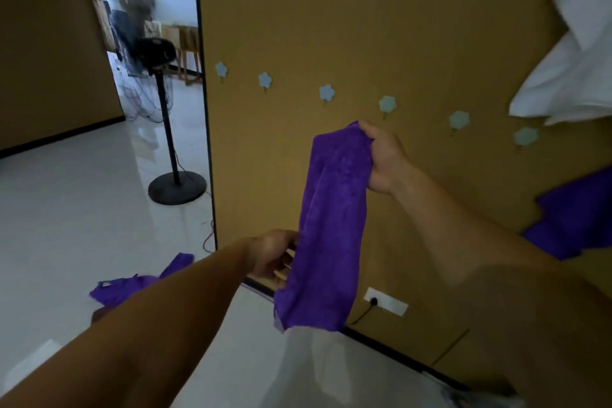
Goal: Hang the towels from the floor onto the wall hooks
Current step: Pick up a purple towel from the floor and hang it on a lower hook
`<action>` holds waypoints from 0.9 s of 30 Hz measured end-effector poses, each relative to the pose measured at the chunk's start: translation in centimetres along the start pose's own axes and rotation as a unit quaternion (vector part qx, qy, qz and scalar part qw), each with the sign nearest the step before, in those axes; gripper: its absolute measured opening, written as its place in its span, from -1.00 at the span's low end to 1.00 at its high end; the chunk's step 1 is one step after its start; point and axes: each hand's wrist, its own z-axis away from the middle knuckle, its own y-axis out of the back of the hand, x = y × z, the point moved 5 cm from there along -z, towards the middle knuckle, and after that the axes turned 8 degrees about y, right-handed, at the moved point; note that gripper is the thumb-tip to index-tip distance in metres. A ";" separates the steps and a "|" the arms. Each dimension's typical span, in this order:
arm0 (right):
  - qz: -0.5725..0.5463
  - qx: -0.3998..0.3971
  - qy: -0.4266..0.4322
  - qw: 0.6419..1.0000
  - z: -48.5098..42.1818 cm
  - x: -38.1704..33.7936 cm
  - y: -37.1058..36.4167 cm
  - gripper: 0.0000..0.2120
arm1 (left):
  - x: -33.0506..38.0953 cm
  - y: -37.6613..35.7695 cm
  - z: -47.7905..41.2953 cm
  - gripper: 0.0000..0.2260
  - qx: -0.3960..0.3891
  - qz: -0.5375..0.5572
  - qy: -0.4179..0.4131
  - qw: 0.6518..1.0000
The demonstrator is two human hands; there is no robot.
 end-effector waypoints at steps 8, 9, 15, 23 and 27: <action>0.000 0.028 0.016 0.999 2.5 -4.3 8.7 -0.72 | 4.4 -8.7 -0.4 -0.90 -0.020 0.093 -0.077 0.992; 0.007 0.036 0.020 0.999 2.6 -4.6 9.6 -0.71 | 5.0 -8.9 -0.2 -0.90 -0.006 0.098 -0.084 0.992; 0.220 0.095 0.025 0.970 3.2 -4.9 14.6 -0.82 | 7.4 -5.2 2.0 -0.72 0.117 0.080 -0.088 0.986; 0.303 0.198 0.032 0.932 5.2 -4.3 19.2 -0.88 | 10.9 0.3 6.9 -0.85 0.177 0.009 -0.073 0.981; 0.353 0.211 0.053 0.910 6.0 -5.2 18.7 -0.82 | 13.2 0.8 9.0 -0.86 0.083 0.015 -0.092 0.992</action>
